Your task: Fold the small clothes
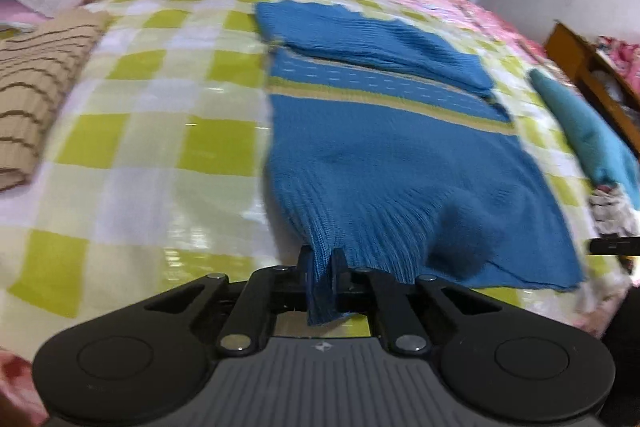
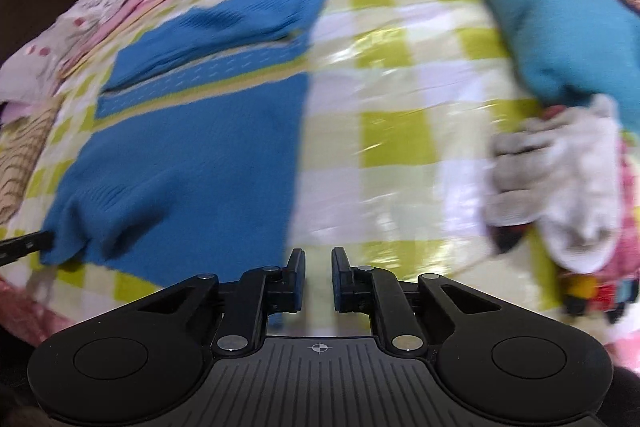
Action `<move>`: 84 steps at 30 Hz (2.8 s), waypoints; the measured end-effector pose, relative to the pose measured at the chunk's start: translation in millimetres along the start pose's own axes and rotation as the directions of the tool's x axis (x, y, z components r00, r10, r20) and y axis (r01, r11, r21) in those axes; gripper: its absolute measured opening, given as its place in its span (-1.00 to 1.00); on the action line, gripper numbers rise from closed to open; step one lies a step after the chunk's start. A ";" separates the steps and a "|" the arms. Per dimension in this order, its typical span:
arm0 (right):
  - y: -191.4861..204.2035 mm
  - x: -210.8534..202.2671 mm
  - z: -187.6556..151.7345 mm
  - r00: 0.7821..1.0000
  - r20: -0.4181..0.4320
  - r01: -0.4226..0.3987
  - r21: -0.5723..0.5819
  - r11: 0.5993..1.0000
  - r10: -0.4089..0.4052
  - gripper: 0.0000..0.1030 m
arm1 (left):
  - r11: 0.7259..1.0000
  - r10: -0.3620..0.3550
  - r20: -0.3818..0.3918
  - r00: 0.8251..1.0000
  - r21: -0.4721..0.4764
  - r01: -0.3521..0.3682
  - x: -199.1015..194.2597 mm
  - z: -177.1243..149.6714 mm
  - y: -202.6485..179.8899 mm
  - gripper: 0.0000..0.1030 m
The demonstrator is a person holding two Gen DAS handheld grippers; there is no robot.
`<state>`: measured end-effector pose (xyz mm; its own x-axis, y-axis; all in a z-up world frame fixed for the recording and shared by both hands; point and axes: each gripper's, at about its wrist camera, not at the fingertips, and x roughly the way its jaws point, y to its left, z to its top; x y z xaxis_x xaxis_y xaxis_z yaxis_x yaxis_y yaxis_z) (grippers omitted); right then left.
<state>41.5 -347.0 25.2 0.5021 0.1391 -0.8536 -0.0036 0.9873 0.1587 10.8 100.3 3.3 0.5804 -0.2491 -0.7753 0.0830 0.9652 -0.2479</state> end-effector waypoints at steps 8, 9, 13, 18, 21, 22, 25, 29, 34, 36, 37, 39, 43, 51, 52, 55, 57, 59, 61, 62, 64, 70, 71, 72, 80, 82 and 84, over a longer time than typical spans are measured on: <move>40.0 -9.5 -10.1 0.995 0.024 -0.093 -0.146 0.985 0.097 -0.47 | 1.000 0.013 -0.003 1.000 -0.015 -0.013 -0.7 -0.5 4.1 -0.73; 48.2 -7.7 -11.4 0.993 0.020 -0.114 -0.173 0.978 0.120 -0.30 | 1.000 0.013 -0.001 1.000 -0.017 -0.013 0.1 0.2 4.0 -0.73; 81.2 5.3 -21.5 0.994 0.014 -0.099 -0.305 0.947 0.108 -0.01 | 1.000 0.007 0.005 1.000 -0.026 -0.007 0.8 0.0 5.2 -0.73; 107.2 22.1 -29.0 0.996 0.020 -0.072 -0.412 0.908 0.088 0.00 | 0.999 -0.008 0.004 1.000 -0.049 0.008 3.7 -3.8 8.3 -0.73; 113.2 30.6 -32.6 0.999 0.020 -0.028 -0.446 0.894 0.041 -0.05 | 0.998 -0.015 0.007 1.000 -0.055 0.016 3.4 -4.7 9.6 -0.73; 113.4 31.3 -33.4 0.999 0.023 -0.019 -0.446 0.895 0.033 -0.11 | 0.998 -0.018 0.010 1.000 -0.059 0.019 3.1 -4.8 10.6 -0.73; 105.3 26.5 -30.1 1.000 0.015 -0.019 -0.400 0.916 0.027 -0.56 | 0.997 -0.024 0.013 1.000 -0.074 0.025 3.5 -4.8 14.4 -0.73; 77.4 11.1 -17.1 0.999 0.021 -0.029 -0.266 0.964 0.036 -0.80 | 0.996 -0.035 0.025 0.999 -0.081 0.037 -0.5 -3.8 17.1 -0.73; 52.6 -21.6 -11.0 0.998 0.064 -0.018 -0.185 0.983 0.030 -0.86 | 0.996 -0.045 0.032 0.998 -0.071 0.047 -12.4 -2.0 17.7 -0.73; 52.2 -21.6 -11.1 0.998 0.067 0.002 -0.192 0.981 0.011 -0.86 | 0.997 -0.036 0.023 0.999 -0.069 0.038 -10.4 -0.7 16.9 -0.73; 53.5 -19.3 -12.1 0.998 0.060 -0.006 -0.196 0.981 0.018 -0.84 | 0.997 -0.037 0.020 0.999 -0.067 0.039 -9.5 -0.3 16.1 -0.73; 62.3 -14.6 -16.1 0.997 0.042 -0.052 -0.215 0.975 0.063 -0.66 | 0.997 -0.048 0.013 0.999 -0.064 0.049 -8.6 0.4 13.7 -0.73; 94.7 1.0 -26.4 0.989 0.021 -0.132 -0.298 0.945 0.145 -0.06 | 0.998 -0.042 0.009 0.999 -0.038 0.042 -10.4 -0.5 8.0 -0.72; 141.6 31.7 -29.9 0.993 0.049 -0.076 -0.443 0.893 0.108 0.09 | 0.999 -0.042 0.020 0.999 -0.022 0.043 -18.8 -5.6 7.4 -0.60; 144.1 35.2 -30.2 0.995 0.056 -0.050 -0.456 0.889 0.085 0.07 | 0.999 -0.039 0.022 0.999 -0.021 0.040 -19.2 -5.6 8.1 -0.59; 144.1 42.1 -31.7 0.997 0.067 -0.011 -0.479 0.878 0.049 -0.06 | 0.999 -0.040 0.021 0.999 -0.027 0.040 -18.9 -6.2 10.3 -0.59; 137.2 37.7 -26.9 0.996 0.059 -0.030 -0.448 0.894 0.062 -0.46 | 0.999 -0.042 0.026 0.999 -0.019 0.043 -20.7 -7.3 9.6 -0.59; 129.6 31.3 -19.5 0.995 0.047 -0.065 -0.397 0.915 0.091 -0.70 | 0.998 -0.055 0.036 0.998 -0.001 0.055 -23.7 -8.0 6.8 -0.59; 122.3 25.8 -13.6 0.995 0.061 -0.051 -0.375 0.926 0.080 -0.79 | 0.997 -0.077 0.047 0.996 0.031 0.076 -27.7 -8.7 0.6 -0.59; 118.9 24.7 -11.9 0.995 0.065 -0.040 -0.371 0.928 0.069 -0.81 | 0.995 -0.093 0.052 0.994 0.052 0.090 -29.9 -9.3 -3.9 -0.59; 111.7 22.6 -9.1 0.996 0.062 -0.042 -0.344 0.938 0.067 -0.82 | 0.988 -0.121 0.055 0.991 0.100 0.115 -32.5 -10.6 -14.1 -0.59; 113.2 19.1 -13.6 0.993 0.044 -0.085 -0.346 0.934 0.107 -0.73 | 0.955 -0.104 0.023 0.994 0.281 0.093 -17.4 -22.6 -54.8 -0.57; 115.6 19.6 -14.4 0.992 0.030 -0.106 -0.359 0.928 0.124 -0.69 | 0.950 -0.092 0.025 0.995 0.302 0.080 -14.9 -24.4 -60.0 -0.56; 119.6 19.8 -17.8 0.990 0.027 -0.117 -0.378 0.918 0.137 -0.66 | 0.944 -0.080 0.029 0.996 0.325 0.066 -12.0 -24.8 -64.6 -0.55; 159.8 30.8 -41.0 0.989 0.072 -0.065 -0.561 0.825 0.127 0.01 | 0.904 0.033 0.046 0.998 0.425 -0.050 5.7 -28.0 -73.4 -0.42; 161.7 36.0 -38.6 0.988 0.065 -0.081 -0.546 0.834 0.138 0.01 | 0.904 0.028 0.045 0.999 0.425 -0.045 7.9 -28.4 -74.3 -0.42; 163.9 41.2 -35.3 0.987 0.067 -0.086 -0.530 0.843 0.143 0.02 | 0.906 0.021 0.053 0.998 0.422 -0.042 8.6 -27.4 -74.2 -0.42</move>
<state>31.0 -176.8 -1.4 0.5529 0.2736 -0.7871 -0.5052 0.8612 -0.0555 -12.7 24.3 -0.9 0.6240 -0.2239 -0.7487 0.3930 0.9180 0.0530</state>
